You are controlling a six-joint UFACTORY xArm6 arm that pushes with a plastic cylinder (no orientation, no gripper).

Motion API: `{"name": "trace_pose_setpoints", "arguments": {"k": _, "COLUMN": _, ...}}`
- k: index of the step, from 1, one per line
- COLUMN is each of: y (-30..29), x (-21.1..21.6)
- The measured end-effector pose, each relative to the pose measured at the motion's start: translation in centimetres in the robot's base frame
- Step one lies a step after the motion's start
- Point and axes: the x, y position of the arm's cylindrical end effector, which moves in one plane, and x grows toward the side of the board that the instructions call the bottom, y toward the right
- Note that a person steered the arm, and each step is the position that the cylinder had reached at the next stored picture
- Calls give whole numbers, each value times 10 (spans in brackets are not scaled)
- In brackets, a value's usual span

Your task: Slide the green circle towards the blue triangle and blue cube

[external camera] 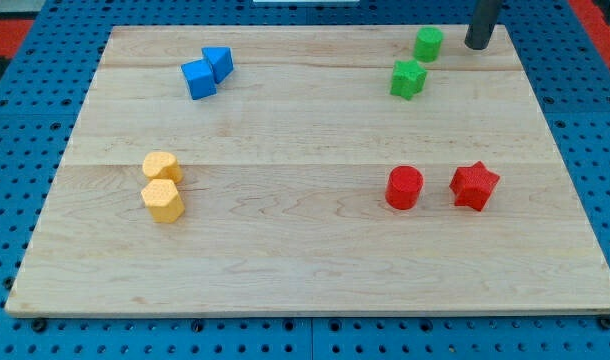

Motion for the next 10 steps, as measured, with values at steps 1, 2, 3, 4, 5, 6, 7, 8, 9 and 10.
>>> {"name": "trace_pose_setpoints", "arguments": {"k": 1, "y": -5, "x": 0}}
{"name": "trace_pose_setpoints", "arguments": {"k": 2, "y": -52, "x": -2}}
{"name": "trace_pose_setpoints", "arguments": {"k": 3, "y": -93, "x": -2}}
{"name": "trace_pose_setpoints", "arguments": {"k": 4, "y": -130, "x": -2}}
{"name": "trace_pose_setpoints", "arguments": {"k": 5, "y": -171, "x": -4}}
{"name": "trace_pose_setpoints", "arguments": {"k": 6, "y": -208, "x": -8}}
{"name": "trace_pose_setpoints", "arguments": {"k": 7, "y": -246, "x": -14}}
{"name": "trace_pose_setpoints", "arguments": {"k": 8, "y": -284, "x": -20}}
{"name": "trace_pose_setpoints", "arguments": {"k": 9, "y": -295, "x": -21}}
{"name": "trace_pose_setpoints", "arguments": {"k": 10, "y": -285, "x": -14}}
